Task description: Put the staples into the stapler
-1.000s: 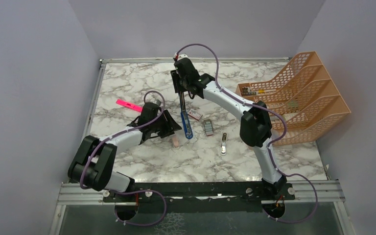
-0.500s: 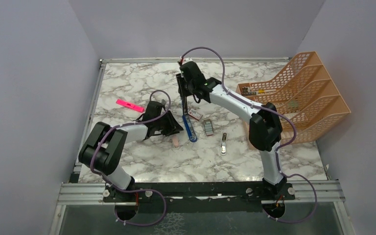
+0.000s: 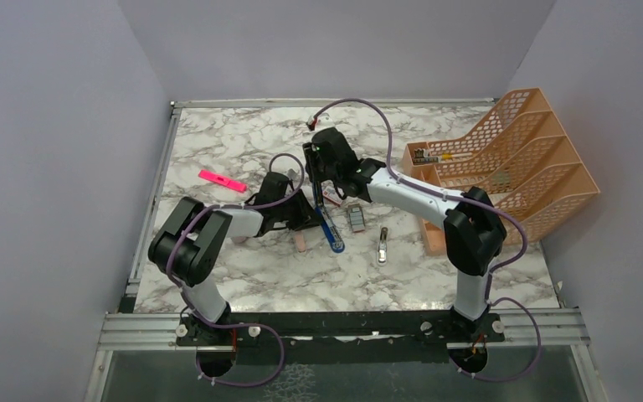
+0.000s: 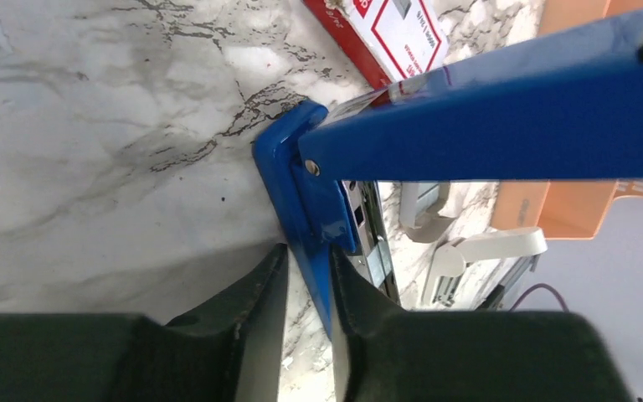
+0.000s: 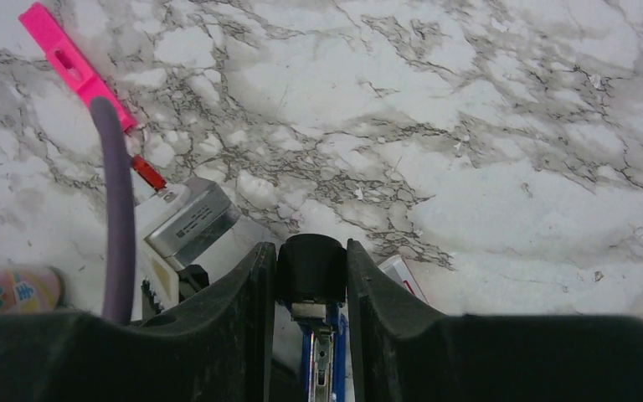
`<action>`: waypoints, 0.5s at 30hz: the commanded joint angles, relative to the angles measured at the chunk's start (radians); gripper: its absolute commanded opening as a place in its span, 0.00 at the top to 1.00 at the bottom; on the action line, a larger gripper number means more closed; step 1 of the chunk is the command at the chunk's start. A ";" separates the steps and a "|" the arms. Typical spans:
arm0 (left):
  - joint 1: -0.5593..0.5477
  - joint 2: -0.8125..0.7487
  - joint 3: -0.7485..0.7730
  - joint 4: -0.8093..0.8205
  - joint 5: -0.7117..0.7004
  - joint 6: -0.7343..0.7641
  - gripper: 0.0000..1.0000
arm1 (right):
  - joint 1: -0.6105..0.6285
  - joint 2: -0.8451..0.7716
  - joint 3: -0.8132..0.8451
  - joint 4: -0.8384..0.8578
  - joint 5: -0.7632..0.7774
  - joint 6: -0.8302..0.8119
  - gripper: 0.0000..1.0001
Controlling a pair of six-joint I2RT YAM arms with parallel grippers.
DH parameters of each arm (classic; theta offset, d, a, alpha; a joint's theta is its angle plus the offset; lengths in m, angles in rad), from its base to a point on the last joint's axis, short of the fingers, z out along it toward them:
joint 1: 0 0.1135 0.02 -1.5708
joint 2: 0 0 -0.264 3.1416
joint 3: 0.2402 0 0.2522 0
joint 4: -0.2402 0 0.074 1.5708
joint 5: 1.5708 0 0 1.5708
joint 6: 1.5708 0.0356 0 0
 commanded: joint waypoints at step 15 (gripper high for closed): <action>-0.021 0.118 -0.002 -0.040 -0.144 -0.051 0.94 | 0.084 -0.193 -0.246 0.033 0.046 0.086 0.76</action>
